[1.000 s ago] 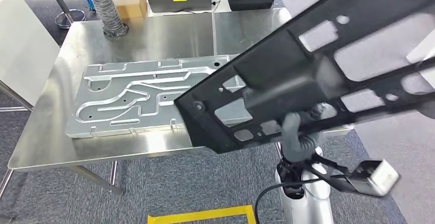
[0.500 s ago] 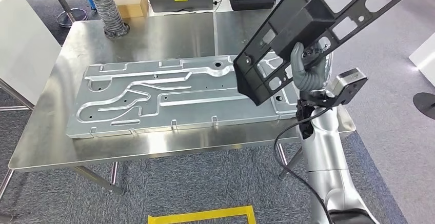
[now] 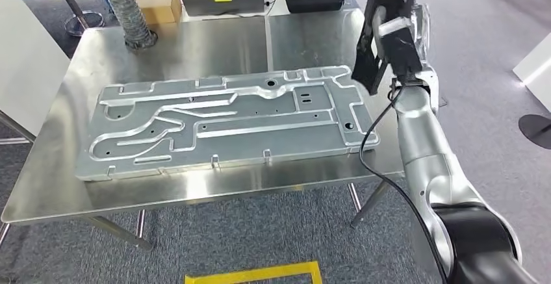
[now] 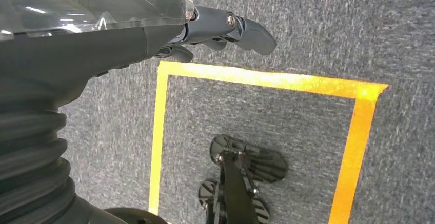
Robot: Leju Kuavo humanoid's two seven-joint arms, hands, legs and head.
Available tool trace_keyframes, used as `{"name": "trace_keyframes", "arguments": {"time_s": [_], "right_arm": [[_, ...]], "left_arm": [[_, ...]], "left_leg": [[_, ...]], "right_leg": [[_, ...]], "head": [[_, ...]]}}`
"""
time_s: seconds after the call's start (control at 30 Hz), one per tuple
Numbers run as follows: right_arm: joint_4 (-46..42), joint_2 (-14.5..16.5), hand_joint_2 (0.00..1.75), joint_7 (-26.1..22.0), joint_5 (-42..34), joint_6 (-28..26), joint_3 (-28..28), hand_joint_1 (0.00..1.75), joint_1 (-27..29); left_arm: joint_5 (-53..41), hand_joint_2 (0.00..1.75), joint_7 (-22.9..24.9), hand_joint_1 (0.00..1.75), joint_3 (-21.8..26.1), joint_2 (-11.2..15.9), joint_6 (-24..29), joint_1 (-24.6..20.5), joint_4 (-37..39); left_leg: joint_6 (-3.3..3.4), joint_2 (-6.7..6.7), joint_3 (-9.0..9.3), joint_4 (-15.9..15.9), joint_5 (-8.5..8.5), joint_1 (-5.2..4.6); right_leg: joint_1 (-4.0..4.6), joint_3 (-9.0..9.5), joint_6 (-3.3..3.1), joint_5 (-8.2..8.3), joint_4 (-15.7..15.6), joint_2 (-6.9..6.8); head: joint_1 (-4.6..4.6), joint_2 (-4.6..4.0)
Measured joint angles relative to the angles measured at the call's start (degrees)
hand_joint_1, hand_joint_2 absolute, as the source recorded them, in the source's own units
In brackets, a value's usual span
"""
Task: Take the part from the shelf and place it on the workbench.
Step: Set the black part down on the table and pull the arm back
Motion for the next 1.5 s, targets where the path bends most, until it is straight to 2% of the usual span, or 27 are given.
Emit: {"name": "trace_keyframes", "arguments": {"time_s": [0.07,0.1,0.2,0.23,0.27,0.3,0.37,0.43,0.53,0.6,0.63,0.7,0.73,0.77,0.8,0.9,0.97,1.07,1.13,1.2,1.23,1.27,1.3,1.33,1.4,1.43,1.5], "right_arm": [[3.8,0.1,1.75,5.2,12.5,-3.1,5.0,1.71,-3.1],[5.8,0.5,1.75,8.1,18.6,-3.9,7.9,1.71,-4.7],[11.6,2.9,1.75,15.5,31.4,-3.4,16.1,1.71,-8.8],[13.3,3.8,1.75,16.9,33.5,-2.8,18.5,1.71,-9.6],[14.7,4.7,1.75,17.7,34.8,-2.2,20.5,1.71,-10.1],[15.7,5.4,1.75,18.1,35.8,-1.6,22.1,1.71,-10.5],[17.5,6.7,1.75,17.9,37.7,0.3,24.6,1.71,-11.6],[19.6,8.6,1.75,16.9,39.9,3.5,26.9,1.71,-13.1],[23.0,11.6,1.75,15.6,42.3,8.1,30.4,1.71,-13.5],[24.7,13.3,1.75,15.3,42.9,9.6,32.0,1.71,-12.9],[25.4,14.0,1.75,15.3,43.0,9.9,32.6,1.71,-12.5],[26.7,14.7,1.75,15.3,42.9,10.3,33.4,1.71,-11.6],[27.3,14.8,1.75,15.3,42.7,10.4,33.7,1.71,-11.0],[27.8,14.8,1.75,15.3,42.5,10.4,33.9,1.71,-10.3],[28.2,14.8,1.75,15.3,42.3,10.4,34.0,1.71,-9.7],[29.1,14.8,1.75,14.9,41.8,10.2,34.1,1.71,-8.8],[29.6,14.8,1.75,14.8,41.7,10.1,34.2,1.71,-8.5],[30.3,14.7,1.75,14.8,41.8,9.9,34.2,1.71,-7.8],[30.7,14.7,1.75,14.8,41.8,9.2,34.3,1.71,-7.5],[31.1,14.5,1.75,14.9,41.9,8.1,34.3,1.71,-6.9],[31.2,14.3,1.75,14.8,41.9,7.5,34.3,1.71,-6.4],[31.4,14.2,1.75,14.8,42.0,6.9,34.3,1.71,-5.9],[31.5,14.0,1.75,14.8,42.1,6.3,34.3,1.71,-5.4],[31.7,13.8,1.75,14.7,42.2,5.6,34.3,1.71,-5.0],[31.8,13.6,1.75,14.5,42.5,4.3,34.3,1.71,-4.7],[31.8,13.5,1.75,14.4,42.7,3.6,34.4,1.71,-4.6],[31.9,13.4,1.75,14.3,43.1,2.5,34.5,1.71,-4.4]], "left_arm": [[-0.1,1.75,-0.1,0.00,-0.1,-0.1,-0.2,-0.4,0.0],[-0.1,1.75,-0.2,0.00,-0.1,-0.1,-0.3,-0.7,0.0],[0.1,1.75,-0.4,0.00,-0.2,-0.2,-0.3,-1.3,0.0],[0.2,1.75,-0.4,0.00,-0.2,-0.2,-0.3,-1.3,0.0],[0.2,1.75,-0.4,0.00,-0.2,-0.3,-0.2,-1.3,0.0],[0.3,1.75,-0.4,0.00,-0.2,-0.3,-0.2,-1.3,0.0],[0.4,1.75,-0.4,0.00,-0.2,-0.5,-0.2,-1.2,0.0],[0.6,1.75,-0.4,0.00,-0.2,-0.6,-0.3,-1.1,0.0],[0.7,1.75,-0.4,0.00,-0.2,-0.6,-0.3,-0.9,0.0],[0.5,1.75,-0.5,0.00,-0.2,-0.7,-0.3,-0.9,0.0],[0.3,1.75,-0.5,0.00,-0.2,-0.7,-0.4,-0.9,0.0],[0.0,1.75,-0.4,0.00,-0.3,-0.7,-0.5,-0.9,0.0],[-0.2,1.75,-0.4,0.00,-0.4,-0.8,-0.5,-0.9,0.0],[-0.2,1.75,-0.3,0.00,-0.4,-0.8,-0.5,-0.9,0.0],[-0.2,1.75,-0.3,0.00,-0.5,-0.8,-0.5,-0.9,0.0],[-0.2,1.75,-0.2,0.00,-0.5,-0.8,-0.5,-1.0,0.0],[-0.1,1.75,-0.3,0.00,-0.5,-0.8,-0.6,-1.0,0.0],[-0.1,1.75,-0.5,0.00,-0.5,-0.8,-0.7,-1.0,0.0],[-0.1,1.75,-0.6,0.00,-0.5,-0.8,-0.7,-1.0,0.0],[-0.1,1.75,-0.7,0.00,-0.5,-0.8,-0.6,-1.1,0.0],[-0.1,1.75,-0.7,0.00,-0.5,-0.8,-0.6,-1.1,0.0],[-0.2,1.75,-0.7,0.00,-0.5,-0.8,-0.6,-1.1,0.0],[-0.3,1.75,-0.7,0.00,-0.5,-0.8,-0.6,-1.1,0.0],[-0.4,1.75,-0.7,0.00,-0.5,-0.8,-0.7,-1.1,0.0],[-0.6,1.75,-0.7,0.00,-0.6,-1.0,-0.6,-1.1,0.0],[-0.6,1.75,-0.7,0.00,-0.7,-1.0,-0.6,-1.2,0.0],[-0.7,1.75,-0.6,0.00,-0.9,-1.1,-0.4,-1.3,0.0]], "left_leg": [[0.54,0.09,0.26,-0.5,0.26,0.24],[0.80,0.13,0.43,-0.8,0.40,0.42],[1.13,0.15,0.57,-1.0,0.46,0.51],[1.11,0.13,0.61,-1.0,0.41,0.56],[1.07,0.06,0.67,-1.0,0.32,0.62],[0.94,-0.09,0.75,-0.9,0.20,0.70],[0.45,-0.47,0.80,-0.5,-0.19,0.83],[-0.23,-0.63,0.65,-0.1,-0.52,0.77],[-1.34,-0.48,0.66,-0.3,-0.73,0.86],[-1.85,-0.41,0.05,1.4,-2.05,1.00],[-2.02,-0.41,-1.12,4.0,-3.50,1.05],[-2.25,-0.42,-4.84,11.9,-6.94,1.06],[-2.34,-0.42,-6.55,15.1,-7.88,1.06],[-2.38,-0.42,-7.39,16.4,-7.73,1.06],[-2.38,-0.41,-7.14,15.4,-6.49,1.08],[-2.05,-0.44,-2.19,4.4,-1.03,1.11],[-1.47,-0.54,-0.47,0.8,-0.30,0.94],[-0.32,-0.55,-0.30,0.5,-0.22,0.88],[0.38,-0.46,-0.18,0.2,-0.02,0.99],[0.75,-0.40,-0.17,0.2,-0.01,0.94],[0.80,-0.42,-0.16,0.2,-0.03,0.89],[0.84,-0.45,-0.14,0.2,-0.05,0.85],[0.85,-0.51,-0.10,0.2,-0.06,0.81],[0.84,-0.56,-0.05,0.3,-0.08,0.76],[0.70,-0.60,0.00,0.3,-0.17,0.54],[0.53,-0.57,-0.02,0.3,-0.23,0.43],[0.04,-0.50,0.00,0.3,-0.30,0.31]], "right_leg": [[-0.14,-0.28,0.57,-0.52,0.6,0.05],[-0.18,-1.01,0.85,-1.47,2.2,0.00],[-0.59,-6.27,1.55,-5.83,12.5,-0.22],[-0.74,-7.80,1.72,-6.26,15.1,-0.26],[-0.88,-8.46,1.84,-5.67,15.8,-0.29],[-1.03,-8.08,1.89,-4.03,14.3,-0.34],[-1.19,-5.19,1.75,0.19,7.2,-0.50],[-0.91,-2.96,1.26,1.95,1.8,-0.57],[-0.52,-2.54,0.12,1.64,0.6,-0.33],[-0.69,-2.21,-0.66,1.77,0.1,-0.26],[-0.76,-2.04,-0.96,1.79,-0.1,-0.27],[-0.56,-1.88,-1.32,1.65,-0.1,-0.34],[-0.45,-1.79,-1.41,1.58,-0.1,-0.38],[-0.38,-1.71,-1.47,1.51,-0.1,-0.41],[-0.35,-1.62,-1.44,1.43,0.0,-0.38],[-0.32,-1.54,-0.92,0.92,0.6,-0.03],[-0.15,-1.68,-0.36,0.75,0.8,0.23],[-0.19,-1.78,0.52,0.51,1.0,0.28],[-0.31,-3.33,1.12,-1.67,4.5,0.08],[-0.38,-6.94,1.53,-5.22,12.1,-0.11],[-0.40,-8.68,1.61,-6.34,15.5,-0.15],[-0.40,-9.73,1.60,-6.56,17.4,-0.17],[-0.37,-9.72,1.47,-5.69,17.1,-0.19],[-0.31,-8.54,1.21,-3.89,14.3,-0.19],[0.06,-4.63,0.32,-0.03,5.9,-0.28],[0.28,-3.15,-0.07,1.09,2.7,-0.36],[0.62,-2.26,-0.54,1.38,0.6,-0.46]], "head": [[0.00,0.00],[0.01,0.00],[0.01,0.00],[0.01,0.00],[0.01,0.00],[0.01,0.00],[0.01,0.00],[0.01,0.00],[0.01,0.00],[0.01,0.00],[0.01,0.00],[0.01,0.00],[0.01,0.00],[0.01,0.00],[0.01,0.00],[0.00,0.00],[-0.01,0.00],[0.01,0.00],[0.01,0.00],[0.01,0.00],[0.01,0.00],[0.01,0.00],[0.01,0.00],[0.01,0.00],[0.01,0.00],[0.01,0.00],[0.01,0.00]]}}
